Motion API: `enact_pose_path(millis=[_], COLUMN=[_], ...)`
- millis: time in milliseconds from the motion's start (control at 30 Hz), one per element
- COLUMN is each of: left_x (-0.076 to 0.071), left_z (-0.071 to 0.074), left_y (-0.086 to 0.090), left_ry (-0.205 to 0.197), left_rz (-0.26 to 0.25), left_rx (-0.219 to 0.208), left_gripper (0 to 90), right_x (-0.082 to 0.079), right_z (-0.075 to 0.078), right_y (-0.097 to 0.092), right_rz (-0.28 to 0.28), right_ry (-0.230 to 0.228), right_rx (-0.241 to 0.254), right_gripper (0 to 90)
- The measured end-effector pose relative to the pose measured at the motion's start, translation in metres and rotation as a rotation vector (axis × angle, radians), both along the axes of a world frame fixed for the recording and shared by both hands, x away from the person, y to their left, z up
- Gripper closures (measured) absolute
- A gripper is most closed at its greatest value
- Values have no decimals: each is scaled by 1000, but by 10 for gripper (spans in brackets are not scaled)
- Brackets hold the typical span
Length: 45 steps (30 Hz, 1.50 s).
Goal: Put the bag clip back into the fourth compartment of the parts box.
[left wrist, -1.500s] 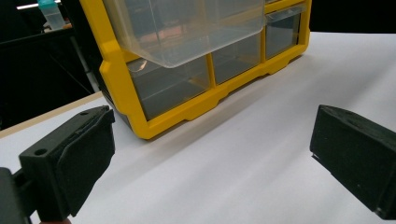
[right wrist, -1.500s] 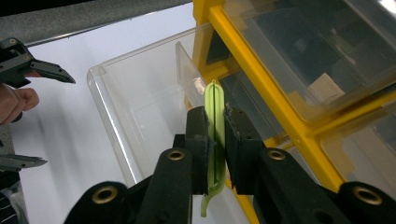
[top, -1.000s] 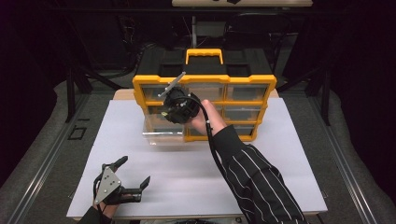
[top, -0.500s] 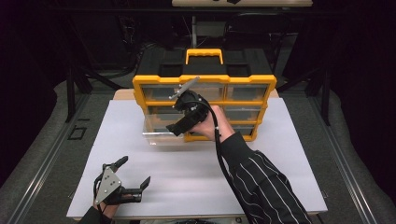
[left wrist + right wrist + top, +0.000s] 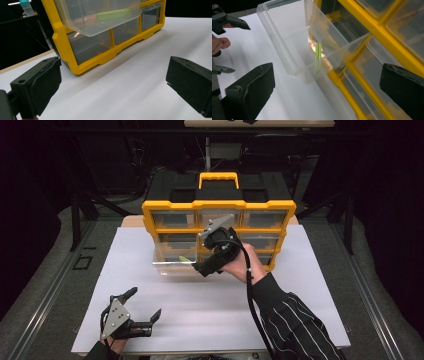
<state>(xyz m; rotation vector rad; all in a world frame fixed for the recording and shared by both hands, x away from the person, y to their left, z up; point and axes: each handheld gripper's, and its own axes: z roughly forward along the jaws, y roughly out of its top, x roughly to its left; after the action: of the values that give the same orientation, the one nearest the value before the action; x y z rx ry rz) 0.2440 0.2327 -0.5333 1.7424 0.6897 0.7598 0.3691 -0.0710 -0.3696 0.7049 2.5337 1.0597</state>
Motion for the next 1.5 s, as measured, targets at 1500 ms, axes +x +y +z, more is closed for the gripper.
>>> enact_pose_path(millis=[1500], left_x=[0], left_z=[0], left_y=[0], left_ry=[0], left_rz=[8], left_rx=[9], left_gripper=[1], right_x=[-71], right_z=[-99], right_y=[-120], right_rz=[-218], right_ry=[-101], right_rx=[137], right_gripper=[0])
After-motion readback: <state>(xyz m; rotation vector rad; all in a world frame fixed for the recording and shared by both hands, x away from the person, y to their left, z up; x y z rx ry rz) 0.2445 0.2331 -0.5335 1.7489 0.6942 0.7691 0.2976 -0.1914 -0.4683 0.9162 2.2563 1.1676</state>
